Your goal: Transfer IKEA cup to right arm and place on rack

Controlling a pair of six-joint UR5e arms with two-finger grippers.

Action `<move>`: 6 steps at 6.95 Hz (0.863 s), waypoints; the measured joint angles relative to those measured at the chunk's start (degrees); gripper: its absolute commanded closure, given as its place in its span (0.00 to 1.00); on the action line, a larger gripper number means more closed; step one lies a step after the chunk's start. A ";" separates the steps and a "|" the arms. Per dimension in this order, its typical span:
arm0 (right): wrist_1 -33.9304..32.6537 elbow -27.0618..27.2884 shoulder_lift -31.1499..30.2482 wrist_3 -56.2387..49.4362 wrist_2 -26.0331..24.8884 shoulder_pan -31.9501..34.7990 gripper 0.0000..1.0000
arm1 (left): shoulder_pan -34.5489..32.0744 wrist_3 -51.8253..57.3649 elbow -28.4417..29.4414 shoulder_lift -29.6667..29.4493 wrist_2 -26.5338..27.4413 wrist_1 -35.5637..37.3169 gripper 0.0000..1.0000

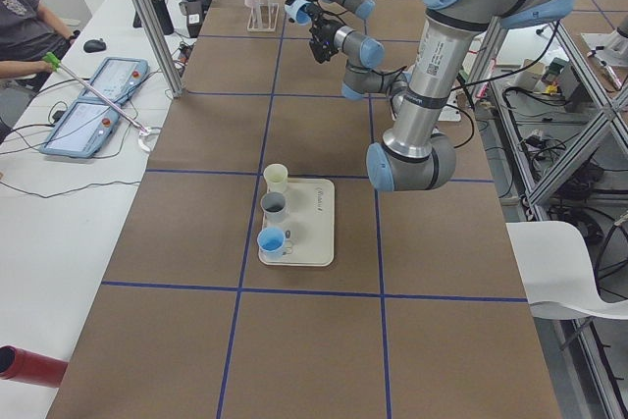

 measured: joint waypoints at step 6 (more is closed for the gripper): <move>-4.75 -1.33 -0.85 -12.12 0.02 9.11 0.97 | -0.46 8.26 -0.19 0.57 -0.42 0.40 0.00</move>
